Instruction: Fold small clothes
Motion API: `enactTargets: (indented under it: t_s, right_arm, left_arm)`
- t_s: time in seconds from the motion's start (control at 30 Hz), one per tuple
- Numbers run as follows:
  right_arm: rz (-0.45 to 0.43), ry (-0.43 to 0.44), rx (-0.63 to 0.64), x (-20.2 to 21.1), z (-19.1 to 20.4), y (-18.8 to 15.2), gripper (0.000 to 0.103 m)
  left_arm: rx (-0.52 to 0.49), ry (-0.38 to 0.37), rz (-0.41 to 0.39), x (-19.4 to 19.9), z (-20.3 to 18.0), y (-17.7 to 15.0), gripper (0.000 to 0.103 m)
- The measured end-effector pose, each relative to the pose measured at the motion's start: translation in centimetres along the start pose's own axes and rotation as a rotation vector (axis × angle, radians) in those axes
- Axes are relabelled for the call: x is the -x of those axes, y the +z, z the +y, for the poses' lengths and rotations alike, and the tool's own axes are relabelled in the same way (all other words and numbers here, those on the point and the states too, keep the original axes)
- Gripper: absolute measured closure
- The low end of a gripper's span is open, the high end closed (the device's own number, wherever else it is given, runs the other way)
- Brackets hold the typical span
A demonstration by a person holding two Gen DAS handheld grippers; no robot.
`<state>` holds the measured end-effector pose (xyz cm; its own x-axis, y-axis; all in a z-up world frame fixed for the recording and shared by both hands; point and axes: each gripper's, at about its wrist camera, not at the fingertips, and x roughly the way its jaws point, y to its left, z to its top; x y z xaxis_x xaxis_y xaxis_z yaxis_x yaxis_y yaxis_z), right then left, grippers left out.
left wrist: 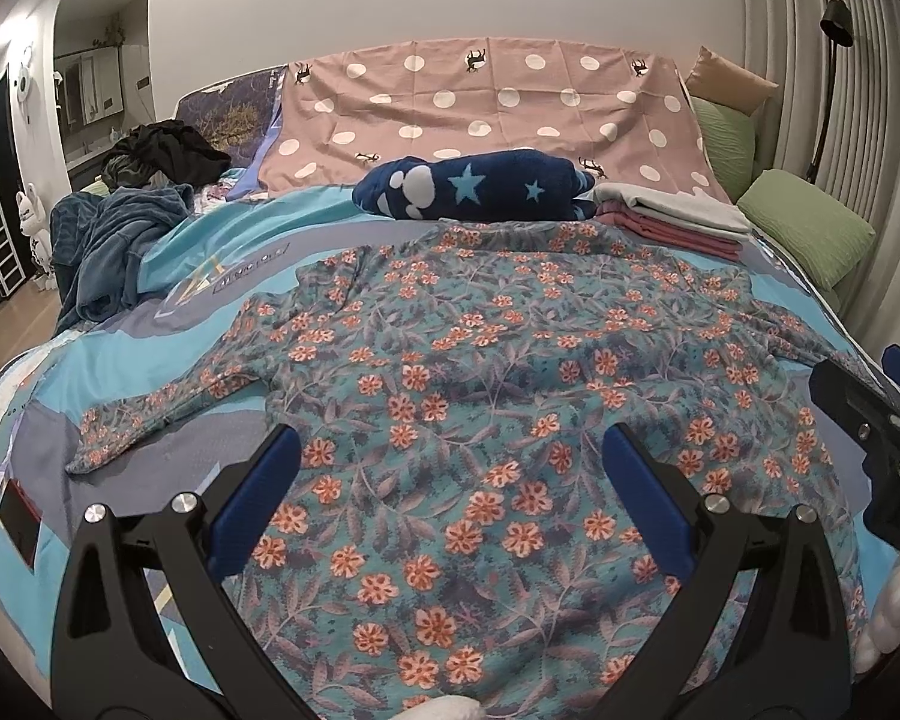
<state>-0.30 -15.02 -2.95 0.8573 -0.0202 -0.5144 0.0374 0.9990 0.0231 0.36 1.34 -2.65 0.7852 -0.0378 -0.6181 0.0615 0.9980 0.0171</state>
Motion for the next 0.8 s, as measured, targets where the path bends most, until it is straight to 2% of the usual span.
enactTargets:
  t_s: [0.8]
  right_arm:
    - [0.039, 0.017, 0.008, 0.1, 1.0, -0.7, 0.001]
  left_arm:
    - [0.01, -0.022, 0.016, 0.0, 1.5, -1.6, 0.002]
